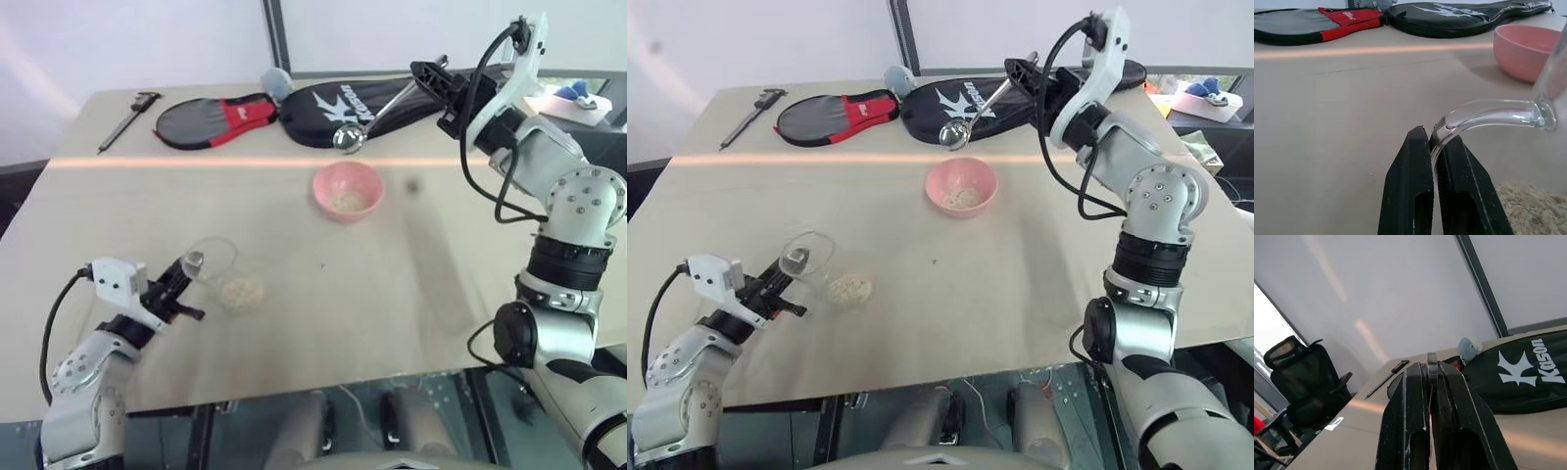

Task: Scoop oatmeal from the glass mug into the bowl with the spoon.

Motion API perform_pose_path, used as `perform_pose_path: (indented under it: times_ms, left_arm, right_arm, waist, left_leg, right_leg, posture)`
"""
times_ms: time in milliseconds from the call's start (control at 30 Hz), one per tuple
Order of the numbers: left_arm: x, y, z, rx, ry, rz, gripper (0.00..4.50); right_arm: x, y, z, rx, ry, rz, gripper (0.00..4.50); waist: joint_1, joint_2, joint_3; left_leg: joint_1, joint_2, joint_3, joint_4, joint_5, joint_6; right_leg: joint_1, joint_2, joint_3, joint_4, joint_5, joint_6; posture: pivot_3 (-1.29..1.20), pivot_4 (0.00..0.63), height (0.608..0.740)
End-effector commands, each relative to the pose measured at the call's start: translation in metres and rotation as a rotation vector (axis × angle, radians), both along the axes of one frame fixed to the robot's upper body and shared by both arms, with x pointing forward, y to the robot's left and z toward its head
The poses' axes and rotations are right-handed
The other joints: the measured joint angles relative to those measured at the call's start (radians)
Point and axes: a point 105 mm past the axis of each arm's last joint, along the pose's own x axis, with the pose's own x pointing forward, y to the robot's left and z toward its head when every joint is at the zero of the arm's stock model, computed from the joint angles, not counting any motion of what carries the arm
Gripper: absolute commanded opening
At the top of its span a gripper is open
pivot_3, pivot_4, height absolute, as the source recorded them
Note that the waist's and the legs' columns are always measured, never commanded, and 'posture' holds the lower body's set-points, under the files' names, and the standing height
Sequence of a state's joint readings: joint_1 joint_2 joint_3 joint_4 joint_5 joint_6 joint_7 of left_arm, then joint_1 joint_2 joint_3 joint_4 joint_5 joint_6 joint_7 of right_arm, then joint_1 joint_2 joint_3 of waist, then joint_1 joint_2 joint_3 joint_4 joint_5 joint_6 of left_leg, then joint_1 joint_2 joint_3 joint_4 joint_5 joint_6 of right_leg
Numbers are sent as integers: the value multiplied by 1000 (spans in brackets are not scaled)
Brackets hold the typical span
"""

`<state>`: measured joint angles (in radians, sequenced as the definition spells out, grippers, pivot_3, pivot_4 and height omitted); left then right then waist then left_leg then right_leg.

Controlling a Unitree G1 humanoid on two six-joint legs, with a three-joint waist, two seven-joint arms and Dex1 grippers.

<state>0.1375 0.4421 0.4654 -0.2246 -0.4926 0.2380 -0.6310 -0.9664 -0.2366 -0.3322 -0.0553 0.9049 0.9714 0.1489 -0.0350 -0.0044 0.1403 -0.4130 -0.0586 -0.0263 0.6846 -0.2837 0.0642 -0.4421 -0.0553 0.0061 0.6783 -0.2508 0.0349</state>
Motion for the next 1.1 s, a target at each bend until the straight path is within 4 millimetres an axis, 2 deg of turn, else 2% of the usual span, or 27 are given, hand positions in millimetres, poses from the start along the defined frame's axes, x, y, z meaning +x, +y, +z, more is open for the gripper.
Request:
perform_pose_path:
  times_ms: [33,200,300,400,500,667,800,967,1100]
  left_arm:
    - [13,1,30,6,-105,61,18]
    - [49,0,72,94,-242,150,18]
    - [76,-11,96,160,-322,176,18]
    - [93,-28,110,174,-377,154,18]
    - [109,-43,115,197,-399,143,18]
    - [115,-56,122,208,-450,127,18]
    - [116,-59,129,212,-474,135,18]
    - [117,-51,127,223,-454,181,18]
    - [119,-45,119,237,-417,199,18]
  right_arm:
    - [-10,-1,19,11,-89,4,0]
    - [-17,9,30,-26,-142,28,0]
    - [-26,28,41,-36,-191,81,0]
    - [-33,49,48,-51,-232,122,0]
    - [-39,73,55,-70,-292,144,0]
    - [-42,96,52,-134,-354,144,0]
    - [-43,104,47,-185,-387,141,0]
    - [-50,111,44,-219,-424,163,0]
    - [-49,106,56,-178,-447,135,0]
  waist:
    - [0,0,0]
    - [8,0,0]
    - [6,0,0]
    - [-5,0,0]
    - [-9,0,0]
    - [-9,0,0]
    - [-7,0,0]
    - [-7,0,0]
    - [-9,0,0]
  left_leg:
    - [0,0,0,0,0,0]
    - [-1,0,-1,1,0,0]
    - [-1,-1,0,1,0,0]
    - [-1,-1,0,1,0,0]
    - [-1,-1,0,1,0,0]
    - [-1,-2,0,1,0,0]
    - [-2,-2,-1,1,0,0]
    - [-2,-2,-1,1,0,0]
    - [-1,-2,-1,1,0,0]
  right_leg:
    - [0,0,0,0,0,0]
    - [0,0,-1,0,0,0]
    - [0,0,-1,0,0,0]
    - [-1,1,0,0,0,0]
    - [-1,1,-1,0,0,0]
    - [-2,1,0,0,0,0]
    - [-2,1,-1,0,0,0]
    - [-2,0,-1,0,0,0]
    - [-2,1,-1,1,0,0]
  posture:
    - [0,150,740]
    - [0,150,740]
    - [0,150,740]
    - [0,150,740]
    - [0,150,740]
    - [0,150,740]
    - [0,150,740]
    - [0,150,740]
    - [0,150,740]
